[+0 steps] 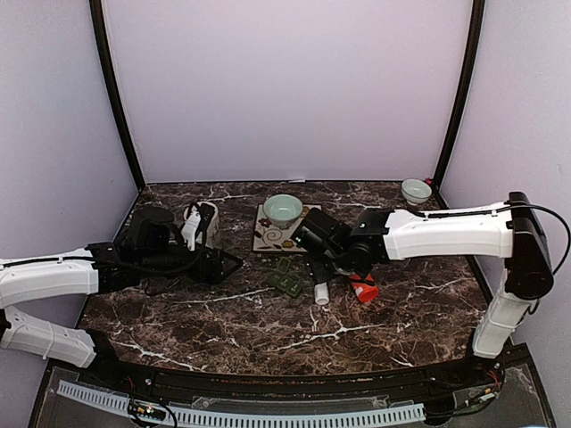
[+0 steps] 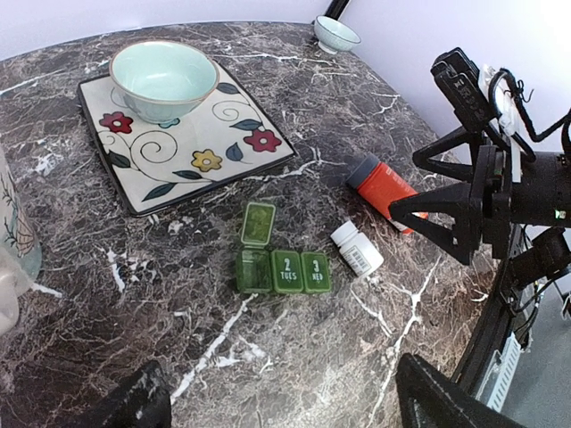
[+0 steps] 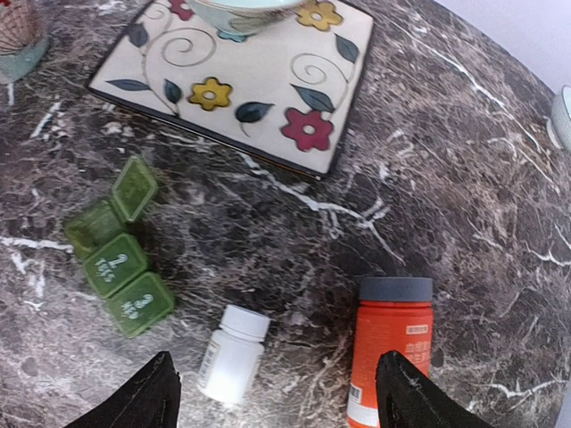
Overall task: Sort the pills into containers
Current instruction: Pick up the pill bottle from the center of the board.
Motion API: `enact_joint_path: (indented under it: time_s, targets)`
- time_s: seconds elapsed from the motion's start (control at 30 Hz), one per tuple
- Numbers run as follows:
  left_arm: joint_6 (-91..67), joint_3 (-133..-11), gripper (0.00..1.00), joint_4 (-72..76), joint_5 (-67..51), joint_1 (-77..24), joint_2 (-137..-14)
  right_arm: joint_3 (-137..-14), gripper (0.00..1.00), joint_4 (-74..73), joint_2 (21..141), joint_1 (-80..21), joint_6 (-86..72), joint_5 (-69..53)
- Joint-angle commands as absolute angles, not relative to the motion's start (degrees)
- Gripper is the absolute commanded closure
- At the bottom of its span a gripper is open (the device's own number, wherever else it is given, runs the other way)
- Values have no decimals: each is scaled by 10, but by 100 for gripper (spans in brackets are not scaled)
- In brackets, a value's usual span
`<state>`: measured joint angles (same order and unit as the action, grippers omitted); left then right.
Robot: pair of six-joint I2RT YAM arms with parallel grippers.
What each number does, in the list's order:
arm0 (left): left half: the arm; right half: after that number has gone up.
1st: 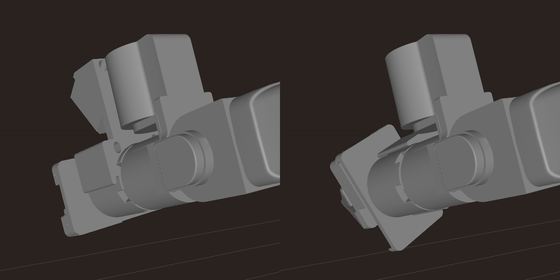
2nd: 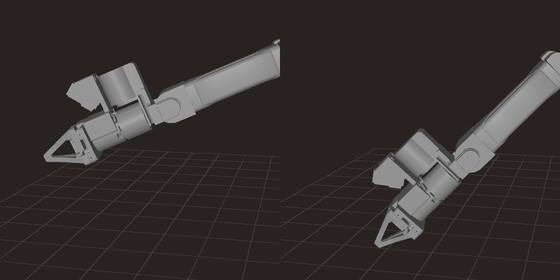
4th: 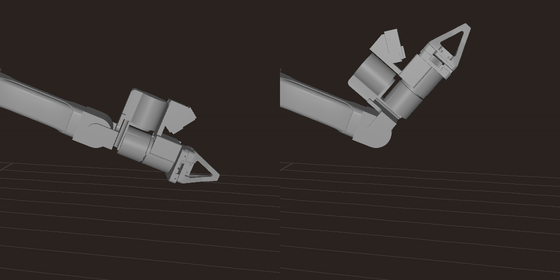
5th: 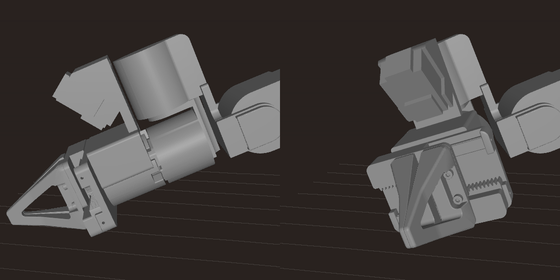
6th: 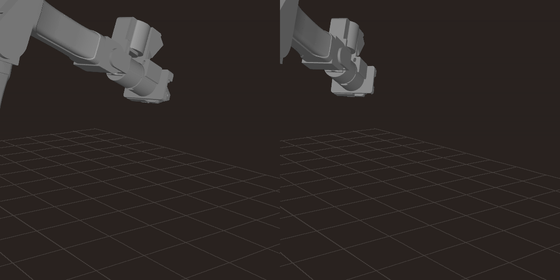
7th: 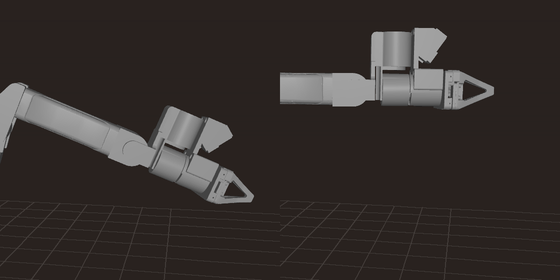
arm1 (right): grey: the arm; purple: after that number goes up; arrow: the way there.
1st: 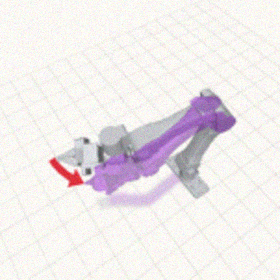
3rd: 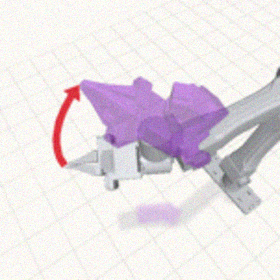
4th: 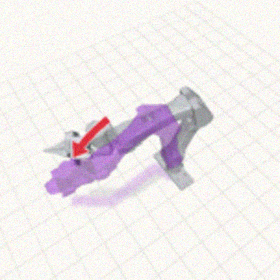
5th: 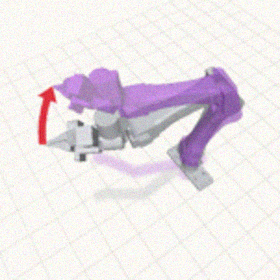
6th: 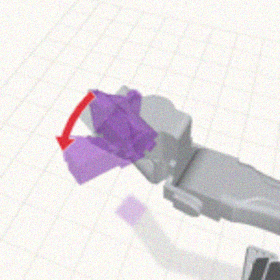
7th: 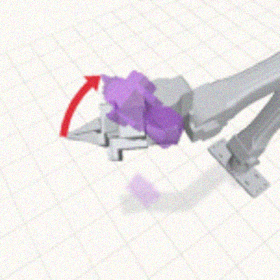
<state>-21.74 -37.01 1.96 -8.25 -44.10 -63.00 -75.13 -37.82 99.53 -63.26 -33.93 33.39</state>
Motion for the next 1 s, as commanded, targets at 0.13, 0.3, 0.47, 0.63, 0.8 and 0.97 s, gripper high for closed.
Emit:
enact_joint_path:
  time_s: [0.13,0.3,0.47,0.63,0.8,0.97]
  targets:
    - [-204,-352,9,51,-113,-427,-630,-734,21,-468,956,-570,-376,342]
    - [-205,-352,9,52,-115,-427,-632,-706,20,-464,941,-539,-372,312]
    - [-199,-353,9,50,-120,-428,-638,-680,18,-448,954,-515,-363,278]
    - [-191,-356,10,50,-121,-428,-643,-656,18,-417,967,-489,-350,240]
    - [-191,-353,10,57,-123,-428,-651,-637,18,-388,970,-466,-332,198]
    - [-188,-354,10,57,-123,-427,-657,-640,18,-369,989,-449,-318,170]
